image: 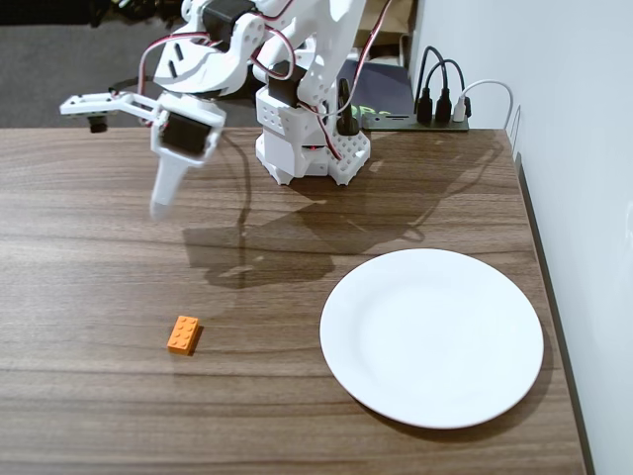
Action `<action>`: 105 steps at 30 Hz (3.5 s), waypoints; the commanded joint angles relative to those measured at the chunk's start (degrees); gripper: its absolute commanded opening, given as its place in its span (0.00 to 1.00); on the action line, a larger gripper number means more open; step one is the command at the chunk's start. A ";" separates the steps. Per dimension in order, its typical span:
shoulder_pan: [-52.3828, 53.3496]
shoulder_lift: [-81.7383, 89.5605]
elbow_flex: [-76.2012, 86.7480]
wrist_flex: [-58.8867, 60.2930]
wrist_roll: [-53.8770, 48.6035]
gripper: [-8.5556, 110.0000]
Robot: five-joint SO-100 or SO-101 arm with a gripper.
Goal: Grasp a lego block and put it on the plate.
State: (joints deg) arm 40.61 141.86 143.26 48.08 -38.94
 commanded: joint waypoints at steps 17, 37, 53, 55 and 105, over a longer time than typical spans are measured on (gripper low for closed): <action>-1.23 -22.85 -17.58 -9.14 -28.39 0.08; -14.85 -40.61 -33.75 9.49 -46.76 0.08; -11.07 -48.60 -45.18 21.18 -64.86 0.19; -10.63 -49.83 -46.93 22.41 -66.27 0.19; -16.52 -58.45 -46.67 14.68 -64.69 0.13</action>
State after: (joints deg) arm 24.87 77.43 95.89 63.19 -103.89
